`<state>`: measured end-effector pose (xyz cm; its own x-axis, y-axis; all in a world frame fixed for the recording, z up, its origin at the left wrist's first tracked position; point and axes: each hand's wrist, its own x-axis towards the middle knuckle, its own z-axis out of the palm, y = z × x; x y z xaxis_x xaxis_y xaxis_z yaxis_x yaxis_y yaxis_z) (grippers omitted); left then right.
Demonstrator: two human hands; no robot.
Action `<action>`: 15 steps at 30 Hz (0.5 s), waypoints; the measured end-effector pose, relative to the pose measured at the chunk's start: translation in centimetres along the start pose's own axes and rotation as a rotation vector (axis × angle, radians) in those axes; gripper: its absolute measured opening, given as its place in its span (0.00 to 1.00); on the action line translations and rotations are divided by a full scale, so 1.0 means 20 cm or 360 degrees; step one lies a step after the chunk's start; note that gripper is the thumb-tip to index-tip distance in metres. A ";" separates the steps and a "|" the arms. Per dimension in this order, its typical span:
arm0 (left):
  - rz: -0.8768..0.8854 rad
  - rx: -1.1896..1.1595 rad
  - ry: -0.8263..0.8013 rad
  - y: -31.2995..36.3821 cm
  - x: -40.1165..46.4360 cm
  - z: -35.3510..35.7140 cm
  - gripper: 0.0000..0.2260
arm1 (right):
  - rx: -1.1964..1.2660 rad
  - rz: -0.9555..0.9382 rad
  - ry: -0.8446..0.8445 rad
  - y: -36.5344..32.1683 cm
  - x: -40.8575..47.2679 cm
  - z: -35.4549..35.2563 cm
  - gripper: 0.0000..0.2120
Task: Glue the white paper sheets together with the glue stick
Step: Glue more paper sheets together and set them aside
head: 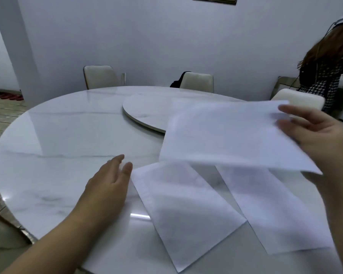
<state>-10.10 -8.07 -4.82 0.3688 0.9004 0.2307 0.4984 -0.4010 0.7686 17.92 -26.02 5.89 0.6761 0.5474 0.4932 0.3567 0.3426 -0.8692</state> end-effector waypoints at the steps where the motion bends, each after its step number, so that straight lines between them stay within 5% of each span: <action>1: 0.0028 0.0073 -0.0039 0.00 0.00 0.00 0.21 | 0.0030 0.0041 0.0158 0.02 0.04 -0.02 0.11; 5: 0.0171 0.0293 -0.0153 0.02 -0.01 0.01 0.17 | 0.0029 0.0226 0.0548 0.17 0.19 0.01 0.09; 11: 0.0386 0.0400 -0.0414 0.01 -0.02 0.01 0.18 | 0.0179 0.0721 0.0680 0.46 0.37 0.17 0.22; 15: 0.0384 0.0505 -0.0422 0.01 -0.03 0.01 0.21 | 0.0078 0.0860 0.0790 0.62 0.37 0.22 0.22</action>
<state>-9.99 -8.65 -4.96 0.6704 0.7178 0.1879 0.5737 -0.6621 0.4821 24.46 -14.41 -1.10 0.9660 0.2431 -0.0885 -0.1305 0.1626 -0.9780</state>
